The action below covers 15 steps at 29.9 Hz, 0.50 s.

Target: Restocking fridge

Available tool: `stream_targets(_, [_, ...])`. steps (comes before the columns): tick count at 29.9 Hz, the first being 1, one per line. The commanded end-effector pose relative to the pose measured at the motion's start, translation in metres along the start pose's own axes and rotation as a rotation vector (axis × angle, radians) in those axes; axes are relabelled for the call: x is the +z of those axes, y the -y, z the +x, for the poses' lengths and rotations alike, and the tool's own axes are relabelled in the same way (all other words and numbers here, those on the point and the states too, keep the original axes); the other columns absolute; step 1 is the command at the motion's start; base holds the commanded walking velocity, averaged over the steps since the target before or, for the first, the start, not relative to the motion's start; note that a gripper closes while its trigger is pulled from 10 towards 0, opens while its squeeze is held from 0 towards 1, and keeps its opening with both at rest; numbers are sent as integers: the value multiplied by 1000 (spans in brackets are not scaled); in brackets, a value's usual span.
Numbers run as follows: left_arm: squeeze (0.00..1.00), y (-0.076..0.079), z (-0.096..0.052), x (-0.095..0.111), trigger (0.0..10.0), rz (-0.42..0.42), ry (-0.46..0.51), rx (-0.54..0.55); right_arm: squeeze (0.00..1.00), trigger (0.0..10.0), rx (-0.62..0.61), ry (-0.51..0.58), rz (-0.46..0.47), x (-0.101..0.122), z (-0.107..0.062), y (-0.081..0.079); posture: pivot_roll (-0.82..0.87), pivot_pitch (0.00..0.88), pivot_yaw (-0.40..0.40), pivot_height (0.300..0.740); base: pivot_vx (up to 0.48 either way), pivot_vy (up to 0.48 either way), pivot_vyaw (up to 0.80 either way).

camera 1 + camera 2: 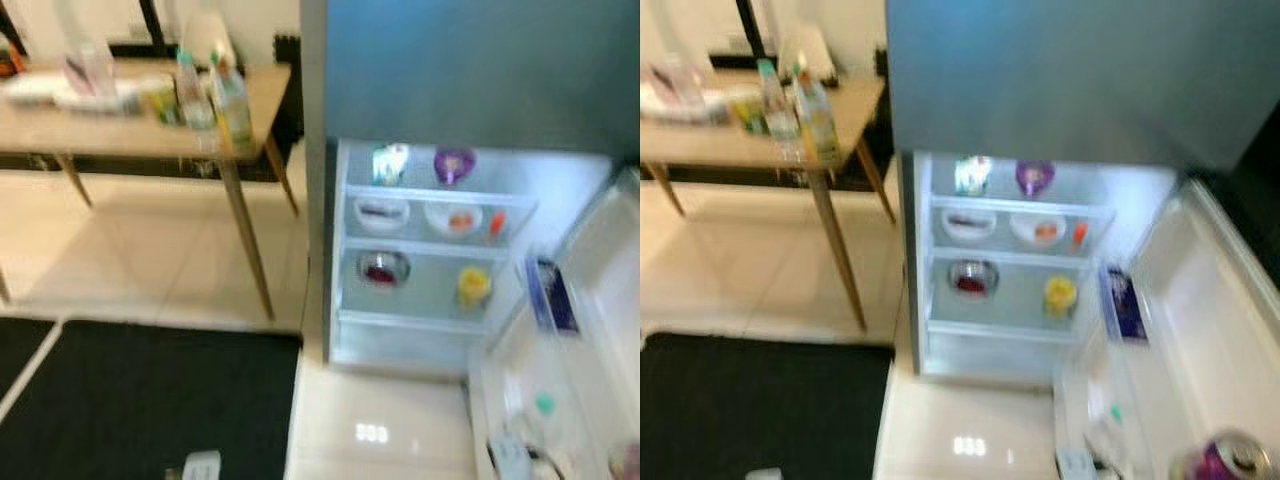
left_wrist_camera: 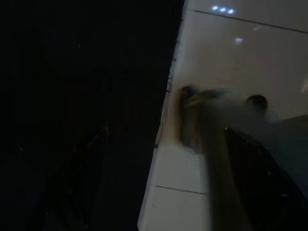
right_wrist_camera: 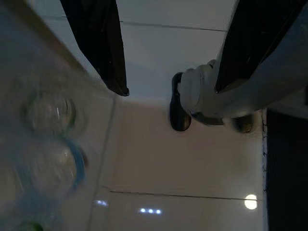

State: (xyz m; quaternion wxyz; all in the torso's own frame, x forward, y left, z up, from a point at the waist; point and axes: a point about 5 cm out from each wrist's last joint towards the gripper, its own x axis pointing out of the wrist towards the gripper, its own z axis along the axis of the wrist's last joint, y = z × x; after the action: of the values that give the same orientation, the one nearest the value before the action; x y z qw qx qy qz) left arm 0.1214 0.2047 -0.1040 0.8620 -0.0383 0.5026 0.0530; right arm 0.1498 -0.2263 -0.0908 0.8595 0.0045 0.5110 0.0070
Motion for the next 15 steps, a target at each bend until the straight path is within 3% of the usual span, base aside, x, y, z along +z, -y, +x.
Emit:
stream_targets(1, [0,-3,-1,-4,10000,6,-15,7,0,10000,1,-6,10,-3,0,-1,-55,0,-28,740,-364,0,0])
stream_targets(12, [0,-2,-1,-4,10000,2,-15,6,0,10000,-3,-9,14,-4,-1,1,-57,0,-28,740,-351,0,0])
stream_targets(15, [0,-2,-1,-4,10000,-5,-7,-8,0,10000,-6,-10,14,-5,-1,1,-59,0,-29,740,0,0,0])
